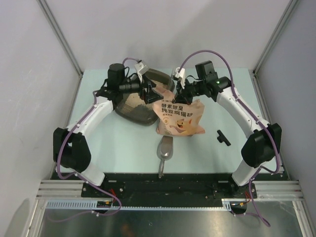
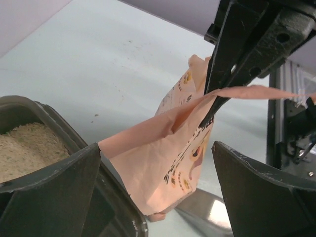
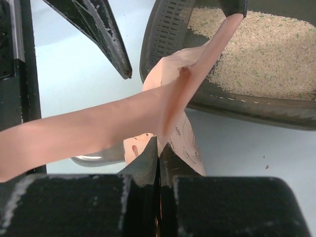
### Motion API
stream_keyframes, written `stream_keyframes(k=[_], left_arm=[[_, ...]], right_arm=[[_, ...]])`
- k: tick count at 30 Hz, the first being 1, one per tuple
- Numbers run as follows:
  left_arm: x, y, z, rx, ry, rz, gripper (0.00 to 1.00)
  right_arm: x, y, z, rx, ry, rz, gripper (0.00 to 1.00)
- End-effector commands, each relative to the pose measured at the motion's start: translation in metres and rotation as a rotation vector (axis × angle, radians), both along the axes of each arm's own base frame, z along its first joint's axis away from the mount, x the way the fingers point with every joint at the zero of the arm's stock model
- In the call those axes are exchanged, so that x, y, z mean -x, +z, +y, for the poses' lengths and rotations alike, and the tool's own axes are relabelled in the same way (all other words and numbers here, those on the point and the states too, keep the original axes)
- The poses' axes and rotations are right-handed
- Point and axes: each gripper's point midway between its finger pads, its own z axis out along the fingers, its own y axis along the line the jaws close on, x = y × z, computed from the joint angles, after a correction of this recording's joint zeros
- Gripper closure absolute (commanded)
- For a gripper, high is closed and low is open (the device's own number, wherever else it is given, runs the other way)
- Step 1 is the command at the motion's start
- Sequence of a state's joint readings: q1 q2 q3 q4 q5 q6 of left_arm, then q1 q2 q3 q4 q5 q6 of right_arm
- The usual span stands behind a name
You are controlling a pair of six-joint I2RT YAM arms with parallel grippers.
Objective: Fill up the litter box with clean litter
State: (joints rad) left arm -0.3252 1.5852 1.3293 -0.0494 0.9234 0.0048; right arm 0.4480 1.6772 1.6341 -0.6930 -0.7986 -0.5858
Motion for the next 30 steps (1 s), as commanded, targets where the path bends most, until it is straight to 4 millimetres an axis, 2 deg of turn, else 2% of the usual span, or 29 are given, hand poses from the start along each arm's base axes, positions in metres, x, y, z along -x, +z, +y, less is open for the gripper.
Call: stream_keyframes(k=[1,4,8,13,18,21,25,26,28,30], left_arm=[[0.011,0.036,-0.014,-0.030,-0.142,-0.317,0.00],[0.015,0.048,-0.019,-0.072,-0.145,-0.459,0.00],[0.014,0.066,-0.017,-0.122,-0.131,-0.649,0.00],[0.011,0.084,-0.013,-0.138,-0.101,-0.728,0.05],[0.011,0.090,-0.009,-0.172,-0.065,-0.791,0.05],[0.020,0.086,-0.011,-0.174,-0.095,-0.794,0.00],[0.031,0.065,-0.028,-0.186,-0.203,-0.769,0.00],[0.028,0.053,-0.034,-0.194,-0.227,-0.742,0.00],[0.029,0.045,-0.044,-0.205,-0.263,-0.739,0.00],[0.026,0.028,-0.054,-0.230,-0.294,-0.732,0.01]], right_arm=[[0.006,0.045,0.006,-0.062,0.057,-0.146,1.00],[0.006,0.044,0.002,-0.044,0.057,-0.161,1.00],[0.008,0.039,-0.001,-0.025,0.053,-0.168,1.00],[0.007,0.035,-0.004,-0.017,0.035,-0.166,1.00],[0.000,0.034,-0.010,-0.023,-0.013,-0.150,1.00],[-0.003,0.034,-0.014,-0.033,-0.028,-0.148,1.00],[0.000,0.043,-0.011,-0.048,-0.008,-0.173,1.00],[0.002,0.045,-0.010,-0.052,-0.001,-0.182,1.00],[0.005,0.047,-0.009,-0.046,0.015,-0.199,1.00],[0.008,0.049,-0.009,-0.046,0.021,-0.206,1.00]])
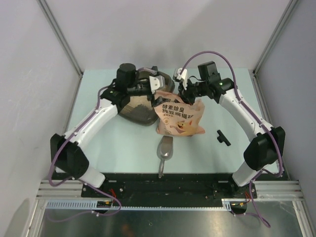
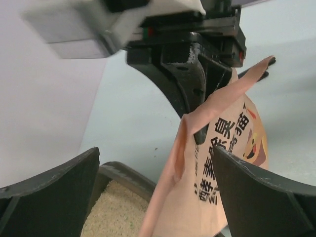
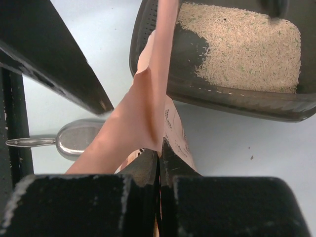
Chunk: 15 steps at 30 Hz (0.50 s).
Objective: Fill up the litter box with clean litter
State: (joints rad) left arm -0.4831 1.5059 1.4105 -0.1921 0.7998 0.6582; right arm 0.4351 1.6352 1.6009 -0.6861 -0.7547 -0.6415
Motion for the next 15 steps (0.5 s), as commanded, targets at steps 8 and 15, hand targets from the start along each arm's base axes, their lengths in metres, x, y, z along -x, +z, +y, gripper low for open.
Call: stream_keyframes(k=[8,15], left_arm=[[0.007,-0.026,-0.027,-0.122,-0.126,-0.063,0.25],[0.014,-0.052,-0.029,-0.186,-0.138,-0.048,1.00]], right_arm=[[0.015,0.047,-0.006,-0.052,0.029,-0.158,1.00],[0.001,0.052,-0.019,-0.060,-0.078,-0.142,0.92]])
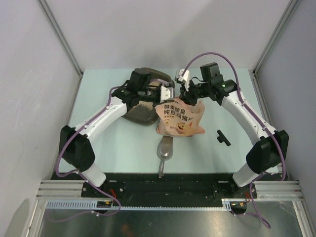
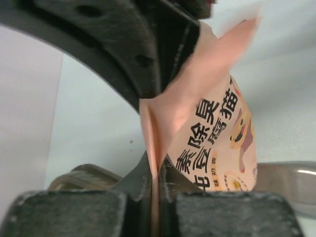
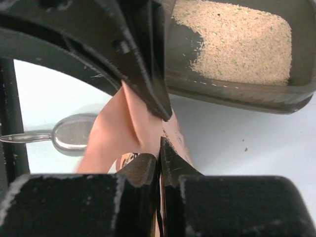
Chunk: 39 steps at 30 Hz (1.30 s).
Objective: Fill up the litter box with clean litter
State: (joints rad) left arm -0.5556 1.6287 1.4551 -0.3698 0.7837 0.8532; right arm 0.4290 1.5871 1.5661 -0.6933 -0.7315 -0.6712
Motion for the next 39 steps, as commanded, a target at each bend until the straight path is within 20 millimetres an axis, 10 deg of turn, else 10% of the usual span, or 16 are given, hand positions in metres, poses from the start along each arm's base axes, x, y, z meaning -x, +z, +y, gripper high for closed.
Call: stream_keyframes(k=[1,4,8,18,39], left_arm=[[0.005,0.017,-0.006,-0.004,-0.033,-0.090,1.00],[0.006,0.030,-0.018,0.021,-0.036,-0.076,1.00],[0.007,0.048,-0.027,0.058,-0.007,-0.024,1.00],[0.024,0.075,-0.023,0.112,0.028,-0.008,1.00],[0.025,0.074,-0.010,0.095,0.087,-0.040,1.00]], right_arm=[[-0.017,0.054,-0.021,-0.090,-0.144,-0.097,0.82],[-0.054,0.072,-0.058,-0.168,-0.412,-0.037,0.37],[-0.076,0.078,-0.097,-0.142,-0.650,0.034,0.27],[-0.030,-0.003,-0.108,0.079,-0.681,0.288,0.24],[0.010,-0.065,-0.121,0.240,-0.792,0.537,0.52]])
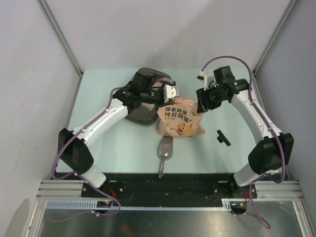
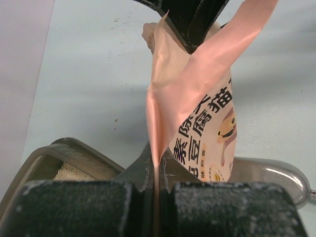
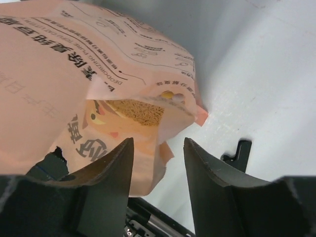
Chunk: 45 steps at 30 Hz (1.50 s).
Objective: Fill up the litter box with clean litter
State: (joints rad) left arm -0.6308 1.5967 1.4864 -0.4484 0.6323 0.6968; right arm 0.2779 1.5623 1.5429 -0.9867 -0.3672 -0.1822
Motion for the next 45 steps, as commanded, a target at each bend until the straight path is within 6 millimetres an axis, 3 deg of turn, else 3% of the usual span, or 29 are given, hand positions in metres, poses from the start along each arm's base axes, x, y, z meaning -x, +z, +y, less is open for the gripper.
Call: stream_keyframes(k=[1,4,7,9,11,14,19,24,25,29,31,33,34,35,36,37,38,40,41,43,45], left_arm=[[0.006,0.071,-0.005,0.136,-0.022,-0.161,1.00],[-0.005,0.073,-0.007,0.133,-0.001,-0.197,1.00],[-0.030,0.080,-0.007,0.143,0.076,-0.264,1.00],[-0.042,0.097,-0.005,0.170,0.120,-0.318,1.00],[-0.054,0.120,-0.007,0.217,0.143,-0.362,1.00],[-0.061,0.138,-0.008,0.252,0.132,-0.401,1.00],[-0.058,0.141,-0.017,0.281,0.068,-0.418,1.00],[-0.058,0.118,-0.022,0.262,0.051,-0.359,1.00],[-0.058,0.114,-0.021,0.263,0.061,-0.335,0.86],[-0.051,0.119,-0.018,0.300,0.101,-0.255,0.55],[-0.044,0.134,-0.012,0.348,0.154,-0.190,0.43],[-0.034,0.122,-0.004,0.352,0.186,-0.117,0.37],[-0.018,0.127,0.004,0.367,0.179,-0.108,0.33],[-0.007,0.090,0.009,0.316,0.167,-0.055,0.31],[0.003,0.075,0.014,0.293,0.150,-0.046,0.27],[0.016,0.076,0.024,0.286,0.132,-0.095,0.25],[0.025,0.030,0.032,0.215,0.128,-0.053,0.24],[0.037,0.001,0.044,0.148,0.095,-0.109,0.23],[0.049,-0.027,0.053,0.105,0.081,-0.093,0.23],[0.062,-0.058,0.059,0.055,0.052,-0.078,0.22],[0.071,-0.073,0.058,0.038,0.044,-0.033,0.22]], right_arm=[[-0.004,-0.012,-0.016,0.064,-0.115,0.038,0.68],[-0.024,-0.004,-0.025,0.073,-0.194,-0.001,1.00],[-0.052,0.015,-0.039,0.116,-0.269,-0.091,1.00],[-0.068,0.030,-0.053,0.153,-0.327,-0.154,1.00],[-0.074,0.036,-0.062,0.169,-0.360,-0.179,1.00],[-0.076,0.035,-0.064,0.160,-0.376,-0.177,1.00],[-0.072,0.031,-0.064,0.136,-0.392,-0.171,1.00],[-0.071,0.019,-0.064,0.098,-0.405,-0.137,1.00],[-0.072,0.018,-0.065,0.073,-0.403,-0.127,1.00],[-0.082,0.025,-0.063,-0.007,-0.382,-0.139,1.00],[-0.091,0.029,-0.062,-0.022,-0.369,-0.157,1.00],[-0.100,0.035,-0.064,-0.025,-0.365,-0.177,1.00],[-0.102,0.038,-0.062,-0.035,-0.352,-0.184,1.00],[-0.104,0.039,-0.061,-0.040,-0.341,-0.188,0.99],[-0.108,0.043,-0.059,-0.048,-0.335,-0.197,0.92],[-0.110,0.045,-0.056,-0.059,-0.322,-0.203,0.90],[-0.112,0.048,-0.055,-0.066,-0.317,-0.214,0.88],[-0.114,0.053,-0.053,-0.078,-0.307,-0.227,0.81],[-0.115,0.056,-0.052,-0.080,-0.299,-0.240,0.78],[-0.115,0.058,-0.050,-0.088,-0.289,-0.244,0.71],[-0.116,0.061,-0.050,-0.089,-0.285,-0.256,0.64]])
